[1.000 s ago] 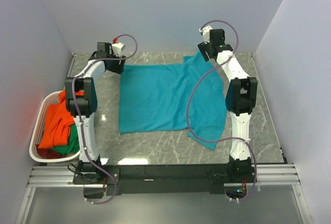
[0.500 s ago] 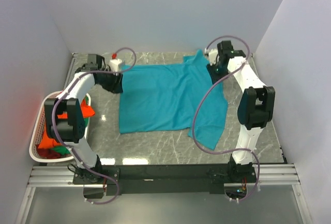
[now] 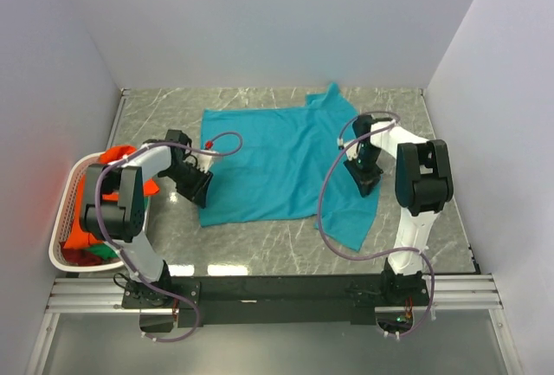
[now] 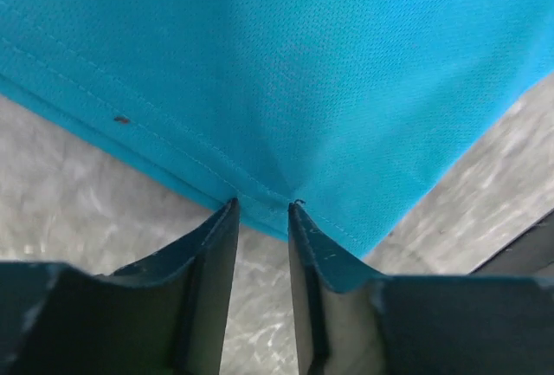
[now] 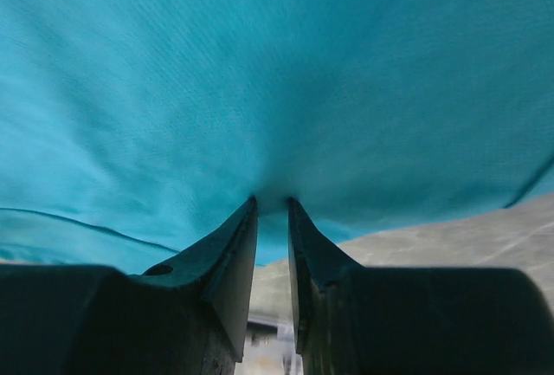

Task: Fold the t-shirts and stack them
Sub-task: Fold the tshirt

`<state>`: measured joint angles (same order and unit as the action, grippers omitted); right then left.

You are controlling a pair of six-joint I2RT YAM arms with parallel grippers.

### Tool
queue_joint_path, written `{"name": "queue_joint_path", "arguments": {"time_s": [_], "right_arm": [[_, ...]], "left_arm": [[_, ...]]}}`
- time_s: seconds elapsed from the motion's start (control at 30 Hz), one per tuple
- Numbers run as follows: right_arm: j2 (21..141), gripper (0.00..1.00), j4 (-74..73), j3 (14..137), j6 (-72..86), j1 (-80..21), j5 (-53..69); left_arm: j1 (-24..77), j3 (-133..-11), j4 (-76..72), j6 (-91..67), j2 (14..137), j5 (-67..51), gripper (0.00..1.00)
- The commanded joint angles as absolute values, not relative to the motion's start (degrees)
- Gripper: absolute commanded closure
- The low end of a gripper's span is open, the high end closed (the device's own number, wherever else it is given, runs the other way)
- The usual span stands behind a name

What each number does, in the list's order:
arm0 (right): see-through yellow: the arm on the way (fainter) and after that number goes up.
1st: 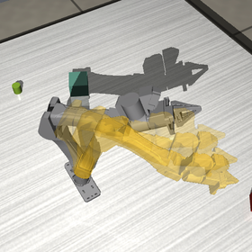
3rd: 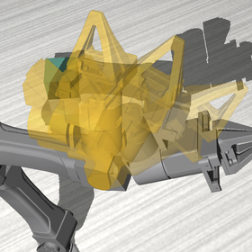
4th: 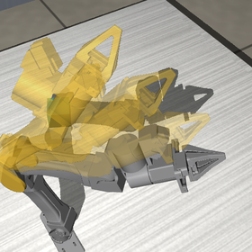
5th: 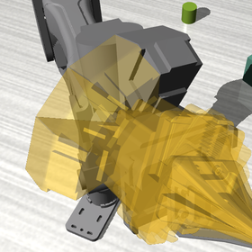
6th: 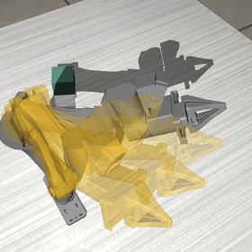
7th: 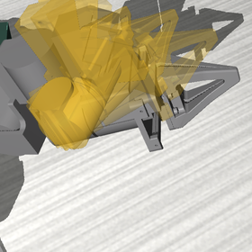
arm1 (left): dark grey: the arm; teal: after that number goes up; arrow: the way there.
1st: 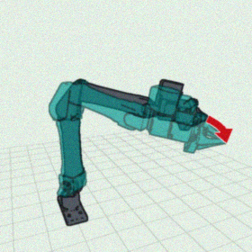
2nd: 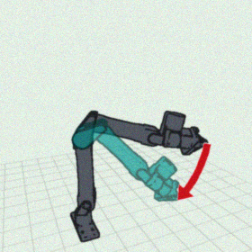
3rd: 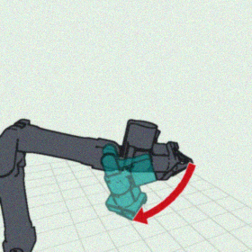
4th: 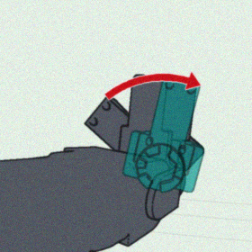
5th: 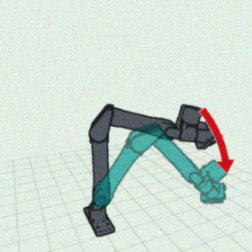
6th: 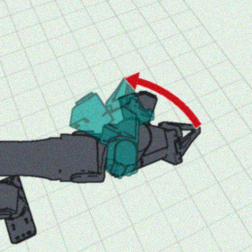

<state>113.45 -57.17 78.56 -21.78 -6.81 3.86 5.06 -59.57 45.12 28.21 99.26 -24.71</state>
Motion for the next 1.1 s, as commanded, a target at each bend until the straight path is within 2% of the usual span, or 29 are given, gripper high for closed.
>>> {"name": "queue_joint_path", "arguments": {"time_s": [0.0, 0.17, 0.23, 0.33, 0.47, 0.73, 0.9, 1.07], "right_arm": [[112.24, 0.72, -57.57, 75.42, -22.50, -7.73, 0.09], [107.85, 0.72, -59.24, 70.41, -24.43, -11.07, -0.88], [105.48, 0.72, -62.03, 69.00, -26.01, -12.47, -0.18], [103.11, 0.71, -66.77, 69.43, -28.65, -13.62, 3.33], [101.78, 0.69, -68.91, 74.96, -29.45, -11.87, 5.53], [110.82, 0.71, -62.24, 85.16, -24.08, -9.85, 3.17], [114.78, 0.72, -58.63, 83.50, -22.42, -9.14, -1.83], [113.82, 0.73, -56.69, 75.86, -22.67, -8.00, -7.11]], "left_arm": [[5.18, -56.00, 46.84, 31.29, 95.72, -19.70, 0.66], [5.19, -52.92, 49.48, 32.25, 93.61, -17.23, 0.76], [5.19, -51.60, 51.31, 33.13, 92.21, -17.31, 0.76], [5.19, -51.68, 53.17, 34.19, 90.01, -16.79, 0.76], [5.19, -56.24, 54.40, 33.31, 88.15, -19.24, 0.70], [6.06, -67.14, 50.19, 25.41, 95.26, -25.40, 0.65], [6.85, -66.80, 45.18, 20.32, 97.20, -24.08, 0.63], [7.91, -63.82, 41.76, 16.62, 98.53, -24.17, 0.62]]}}
